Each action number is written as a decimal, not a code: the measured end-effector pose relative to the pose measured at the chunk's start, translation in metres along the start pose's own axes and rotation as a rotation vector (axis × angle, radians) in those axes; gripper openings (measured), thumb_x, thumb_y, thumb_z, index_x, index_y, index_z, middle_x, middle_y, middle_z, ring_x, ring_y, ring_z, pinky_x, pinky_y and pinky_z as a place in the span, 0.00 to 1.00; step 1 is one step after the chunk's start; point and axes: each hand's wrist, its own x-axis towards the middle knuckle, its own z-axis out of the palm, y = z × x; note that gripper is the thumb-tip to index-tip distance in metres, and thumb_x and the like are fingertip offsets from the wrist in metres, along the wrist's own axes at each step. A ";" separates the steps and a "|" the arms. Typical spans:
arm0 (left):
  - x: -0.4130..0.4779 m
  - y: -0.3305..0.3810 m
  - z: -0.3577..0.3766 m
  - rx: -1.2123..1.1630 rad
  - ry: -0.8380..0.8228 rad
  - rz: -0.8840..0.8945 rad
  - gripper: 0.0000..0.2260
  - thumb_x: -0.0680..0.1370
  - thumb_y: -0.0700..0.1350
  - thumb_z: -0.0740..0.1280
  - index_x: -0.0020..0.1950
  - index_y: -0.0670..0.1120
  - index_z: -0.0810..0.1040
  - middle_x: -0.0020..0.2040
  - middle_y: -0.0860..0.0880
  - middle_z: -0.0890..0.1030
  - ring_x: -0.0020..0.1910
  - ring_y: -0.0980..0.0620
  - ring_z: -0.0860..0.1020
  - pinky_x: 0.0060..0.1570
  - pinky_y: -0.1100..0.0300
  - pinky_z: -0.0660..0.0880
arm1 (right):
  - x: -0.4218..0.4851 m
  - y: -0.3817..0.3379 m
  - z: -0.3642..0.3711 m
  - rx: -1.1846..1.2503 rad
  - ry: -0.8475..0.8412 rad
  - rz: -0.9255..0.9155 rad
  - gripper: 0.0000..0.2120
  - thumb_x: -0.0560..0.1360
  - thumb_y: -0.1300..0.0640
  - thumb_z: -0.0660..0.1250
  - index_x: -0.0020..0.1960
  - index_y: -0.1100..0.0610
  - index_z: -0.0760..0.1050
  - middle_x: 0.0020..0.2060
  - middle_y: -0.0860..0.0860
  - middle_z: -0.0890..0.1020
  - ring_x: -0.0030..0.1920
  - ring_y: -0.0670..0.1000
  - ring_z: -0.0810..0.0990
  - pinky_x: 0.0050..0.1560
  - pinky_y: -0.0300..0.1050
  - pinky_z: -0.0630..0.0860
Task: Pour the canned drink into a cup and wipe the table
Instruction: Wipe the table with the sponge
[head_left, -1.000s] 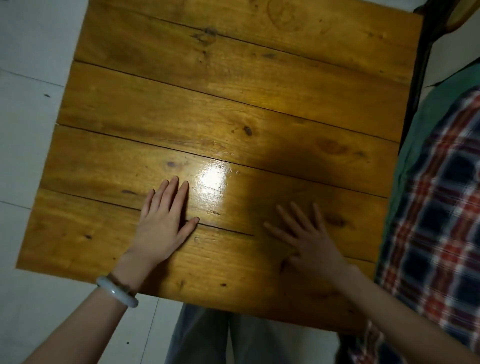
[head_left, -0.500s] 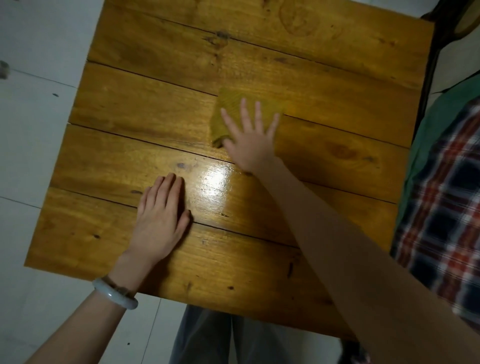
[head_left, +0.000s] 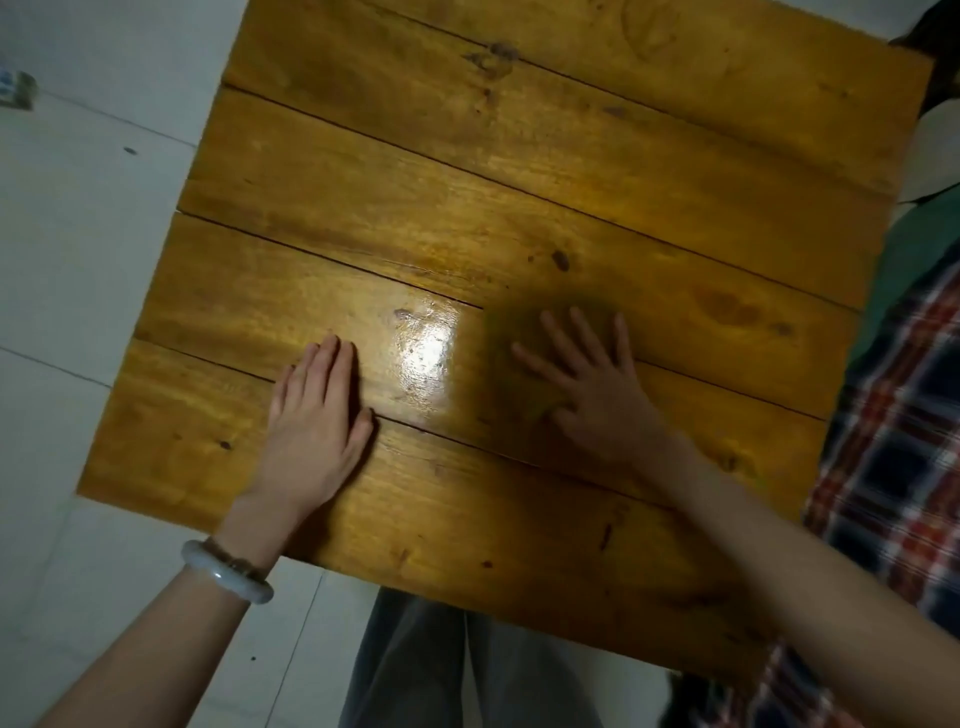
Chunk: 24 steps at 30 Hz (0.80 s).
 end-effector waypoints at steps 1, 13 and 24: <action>-0.001 -0.001 0.002 -0.001 -0.006 -0.004 0.31 0.77 0.56 0.50 0.76 0.42 0.52 0.76 0.42 0.55 0.75 0.42 0.53 0.72 0.48 0.47 | 0.013 0.009 -0.006 0.015 0.004 0.086 0.34 0.68 0.43 0.51 0.75 0.42 0.50 0.76 0.54 0.55 0.75 0.60 0.49 0.69 0.69 0.42; -0.010 -0.022 -0.004 -0.072 0.046 -0.101 0.28 0.78 0.51 0.51 0.75 0.39 0.53 0.74 0.38 0.59 0.73 0.40 0.57 0.71 0.42 0.56 | 0.161 -0.105 -0.035 0.022 0.064 0.007 0.31 0.77 0.38 0.50 0.76 0.44 0.44 0.76 0.55 0.43 0.75 0.61 0.40 0.66 0.70 0.34; -0.004 -0.022 -0.004 -0.014 -0.024 -0.038 0.33 0.77 0.58 0.52 0.77 0.45 0.47 0.77 0.43 0.50 0.76 0.44 0.49 0.72 0.50 0.44 | -0.011 -0.039 0.014 -0.091 -0.010 -0.259 0.39 0.66 0.41 0.53 0.75 0.42 0.46 0.75 0.51 0.54 0.74 0.57 0.50 0.68 0.69 0.46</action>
